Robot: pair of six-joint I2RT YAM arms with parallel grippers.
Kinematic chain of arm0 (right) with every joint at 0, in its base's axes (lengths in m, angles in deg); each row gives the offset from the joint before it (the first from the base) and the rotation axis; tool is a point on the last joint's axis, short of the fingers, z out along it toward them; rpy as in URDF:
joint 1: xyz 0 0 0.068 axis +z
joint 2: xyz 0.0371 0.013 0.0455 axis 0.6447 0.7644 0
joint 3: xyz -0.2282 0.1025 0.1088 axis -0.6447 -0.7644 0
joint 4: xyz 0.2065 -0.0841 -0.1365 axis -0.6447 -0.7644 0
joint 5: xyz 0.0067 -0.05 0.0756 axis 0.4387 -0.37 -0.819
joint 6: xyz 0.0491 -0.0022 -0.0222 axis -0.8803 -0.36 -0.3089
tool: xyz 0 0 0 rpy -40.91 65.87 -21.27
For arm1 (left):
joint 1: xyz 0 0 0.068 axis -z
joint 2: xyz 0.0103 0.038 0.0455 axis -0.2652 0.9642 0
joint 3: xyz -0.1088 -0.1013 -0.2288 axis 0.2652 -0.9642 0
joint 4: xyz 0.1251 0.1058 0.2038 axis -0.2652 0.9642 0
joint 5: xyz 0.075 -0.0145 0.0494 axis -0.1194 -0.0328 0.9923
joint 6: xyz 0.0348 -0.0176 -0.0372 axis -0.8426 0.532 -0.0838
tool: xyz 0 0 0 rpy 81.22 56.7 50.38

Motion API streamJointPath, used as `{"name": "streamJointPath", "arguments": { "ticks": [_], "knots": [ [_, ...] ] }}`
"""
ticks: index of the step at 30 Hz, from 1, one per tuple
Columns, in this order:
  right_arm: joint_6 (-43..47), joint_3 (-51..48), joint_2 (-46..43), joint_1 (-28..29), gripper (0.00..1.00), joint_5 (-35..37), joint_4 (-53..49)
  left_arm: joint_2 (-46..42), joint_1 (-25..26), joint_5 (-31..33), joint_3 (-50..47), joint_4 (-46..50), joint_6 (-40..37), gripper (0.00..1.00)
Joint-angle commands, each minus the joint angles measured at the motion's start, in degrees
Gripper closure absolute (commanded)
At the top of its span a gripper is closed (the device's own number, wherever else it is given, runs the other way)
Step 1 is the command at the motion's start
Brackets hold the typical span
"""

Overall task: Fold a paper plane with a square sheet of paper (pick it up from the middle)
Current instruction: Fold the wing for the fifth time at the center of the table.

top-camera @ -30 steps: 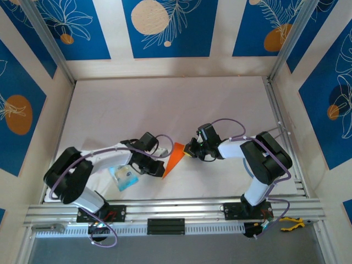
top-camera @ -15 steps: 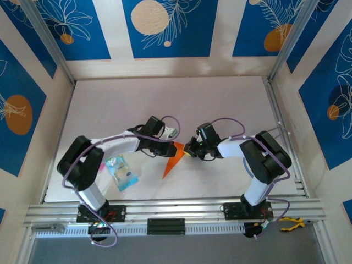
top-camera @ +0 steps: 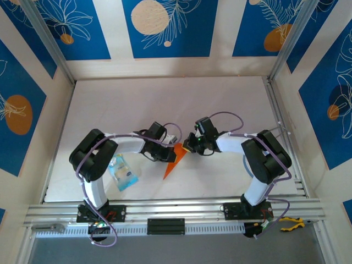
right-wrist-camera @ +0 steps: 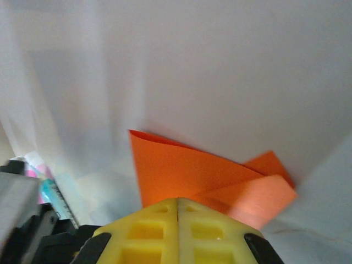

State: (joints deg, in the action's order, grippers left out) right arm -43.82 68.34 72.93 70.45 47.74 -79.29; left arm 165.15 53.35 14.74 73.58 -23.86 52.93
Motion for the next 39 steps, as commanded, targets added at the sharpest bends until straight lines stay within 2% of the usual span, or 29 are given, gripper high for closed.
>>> {"name": "streamJointPath", "arguments": {
  "ticks": [1,5,13,23,30,39],
  "knots": [
    [1.4,0.0,-3.6,-0.1,0.97,1.2,-3.2,1.1,-0.4,2.8,-2.8,1.9,0.5,1.00],
    [1.9,-1.6,-3.8,1.2,0.97,-0.5,0.4,0.9,-0.3,2.3,-3.3,0.5,2.0,1.00],
    [-0.6,-4.9,1.9,2.0,0.98,-0.4,5.3,-0.3,-0.3,5.0,-4.4,-0.4,3.8,1.00],
    [-0.2,-6.0,3.3,-5.3,0.98,1.0,5.9,0.2,-0.3,4.2,-4.9,-1.4,5.0,1.00],
    [2.9,-3.0,-0.8,-9.5,0.97,0.8,1.2,0.0,-0.3,3.9,-5.4,-2.9,6.6,1.00],
    [1.0,-8.9,-12.6,-6.7,0.92,2.6,0.6,-0.6,-0.3,3.7,-7.1,-9.3,13.5,1.00]
  ]
}}
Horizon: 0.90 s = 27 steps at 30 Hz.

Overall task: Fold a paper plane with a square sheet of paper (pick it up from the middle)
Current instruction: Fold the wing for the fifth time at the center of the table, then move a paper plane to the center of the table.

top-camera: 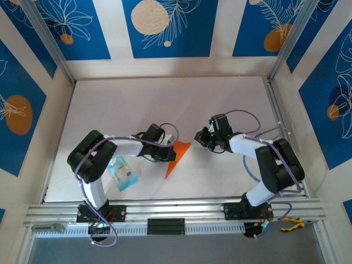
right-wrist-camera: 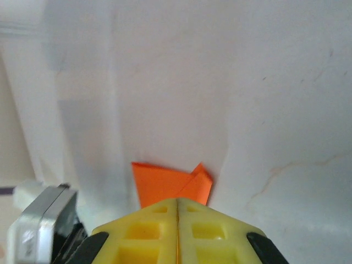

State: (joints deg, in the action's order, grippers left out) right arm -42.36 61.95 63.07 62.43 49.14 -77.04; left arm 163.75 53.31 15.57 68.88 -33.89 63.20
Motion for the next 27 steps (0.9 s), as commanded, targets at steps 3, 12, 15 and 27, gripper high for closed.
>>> {"name": "streamJointPath", "arguments": {
  "ticks": [3,12,15,27],
  "knots": [
    [-1.5,-4.5,-5.3,3.6,0.90,2.3,-2.2,-0.3,-0.2,4.0,-4.2,-3.9,8.6,1.00],
    [-4.8,-6.3,-6.5,11.3,0.82,5.6,-4.4,-11.1,0.3,10.7,-4.6,-5.0,11.3,0.88],
    [-5.8,-6.1,-5.7,13.0,0.80,6.6,-4.4,-14.0,-0.3,11.1,-4.1,-1.9,9.0,0.83],
    [-7.6,-2.9,-0.9,15.5,0.79,6.2,-3.1,-11.3,-7.3,1.1,-4.9,-0.6,5.2,0.83]
  ]
}}
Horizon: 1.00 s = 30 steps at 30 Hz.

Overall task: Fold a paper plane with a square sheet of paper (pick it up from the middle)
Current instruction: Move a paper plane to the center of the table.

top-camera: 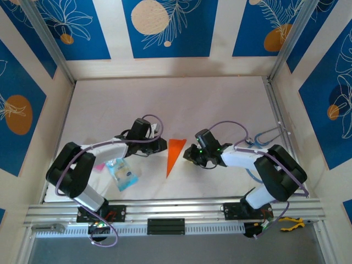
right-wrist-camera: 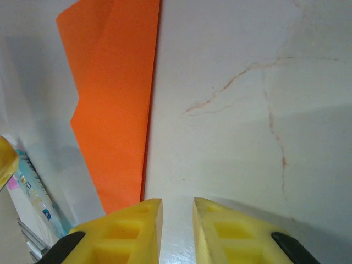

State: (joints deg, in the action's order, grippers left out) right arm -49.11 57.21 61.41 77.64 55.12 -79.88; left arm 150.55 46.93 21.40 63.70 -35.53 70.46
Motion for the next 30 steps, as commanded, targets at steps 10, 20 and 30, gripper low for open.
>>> {"name": "streamJointPath", "arguments": {
  "ticks": [10,20,30],
  "knots": [
    [-1.0,2.0,2.5,0.6,0.78,-2.2,3.6,6.4,-1.3,-9.0,1.5,3.8,-4.9,0.81],
    [-0.8,3.5,5.3,0.9,0.78,-3.8,4.3,8.8,-1.3,-13.4,1.6,5.2,-7.2,0.80],
    [-1.1,3.7,6.5,1.2,0.78,-4.2,5.3,8.9,-1.3,-13.7,2.1,8.9,-10.8,0.80]
  ]
}}
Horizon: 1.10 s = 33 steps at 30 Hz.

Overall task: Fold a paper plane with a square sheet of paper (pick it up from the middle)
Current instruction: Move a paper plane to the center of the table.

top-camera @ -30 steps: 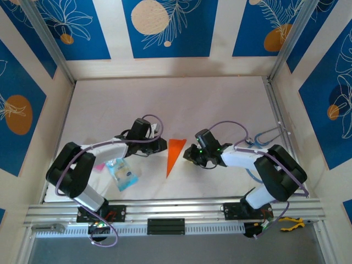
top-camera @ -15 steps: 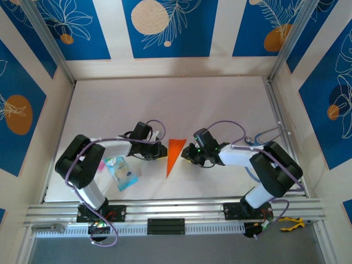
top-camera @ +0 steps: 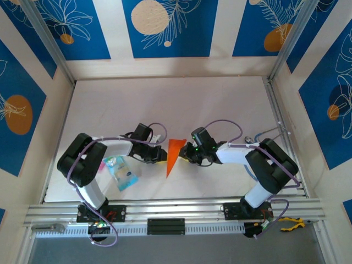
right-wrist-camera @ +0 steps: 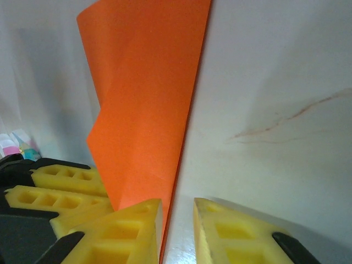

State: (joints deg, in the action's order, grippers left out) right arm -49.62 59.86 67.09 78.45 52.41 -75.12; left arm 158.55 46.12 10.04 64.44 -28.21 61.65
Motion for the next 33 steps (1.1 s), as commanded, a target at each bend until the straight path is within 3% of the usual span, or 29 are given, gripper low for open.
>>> {"name": "streamJointPath", "arguments": {
  "ticks": [1,33],
  "knots": [
    [-0.7,1.1,1.0,0.4,0.78,-1.6,0.7,1.1,-0.5,-2.8,1.4,1.2,-2.0,0.80],
    [-2.2,0.1,5.2,0.7,0.82,-4.6,5.9,6.1,-0.3,-10.8,1.1,-8.3,3.3,0.80]
  ]
}}
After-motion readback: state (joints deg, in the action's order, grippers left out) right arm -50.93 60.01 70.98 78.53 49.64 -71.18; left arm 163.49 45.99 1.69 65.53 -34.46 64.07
